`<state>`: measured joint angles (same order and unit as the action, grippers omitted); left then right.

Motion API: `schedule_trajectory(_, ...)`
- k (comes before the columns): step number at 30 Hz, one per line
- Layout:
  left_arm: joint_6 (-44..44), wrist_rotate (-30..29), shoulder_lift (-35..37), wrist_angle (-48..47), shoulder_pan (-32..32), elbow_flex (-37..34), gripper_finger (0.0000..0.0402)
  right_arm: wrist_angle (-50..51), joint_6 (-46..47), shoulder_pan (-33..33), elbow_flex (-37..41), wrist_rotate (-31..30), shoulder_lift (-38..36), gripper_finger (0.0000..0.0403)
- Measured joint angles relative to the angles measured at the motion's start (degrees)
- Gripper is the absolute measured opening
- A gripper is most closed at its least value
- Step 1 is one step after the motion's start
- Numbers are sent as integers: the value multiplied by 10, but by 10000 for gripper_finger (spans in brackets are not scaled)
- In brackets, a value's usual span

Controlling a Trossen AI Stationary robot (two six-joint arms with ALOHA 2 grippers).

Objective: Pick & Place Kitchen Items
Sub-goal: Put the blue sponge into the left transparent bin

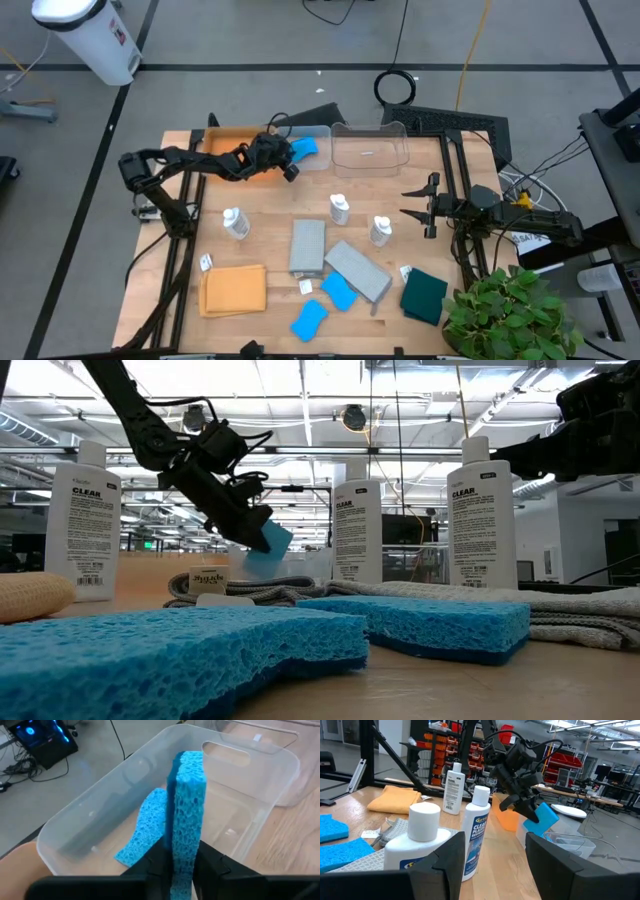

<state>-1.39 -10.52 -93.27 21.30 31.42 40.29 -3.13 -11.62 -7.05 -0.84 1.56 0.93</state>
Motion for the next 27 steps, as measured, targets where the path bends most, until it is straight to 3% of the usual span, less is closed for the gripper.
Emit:
schedule_trajectory(8, -2, -17, 0, 0, -1, 0, 117, 0, 0, 0, 0, 0, 0, 181)
schedule_trajectory(21, -29, -37, 0, -1, -16, 0, 246, 0, 0, 0, 0, 0, 0, 181)
schedule_trajectory(27, -35, -111, 0, -1, -19, 2, 268, 0, 0, 0, 0, 0, 0, 180)
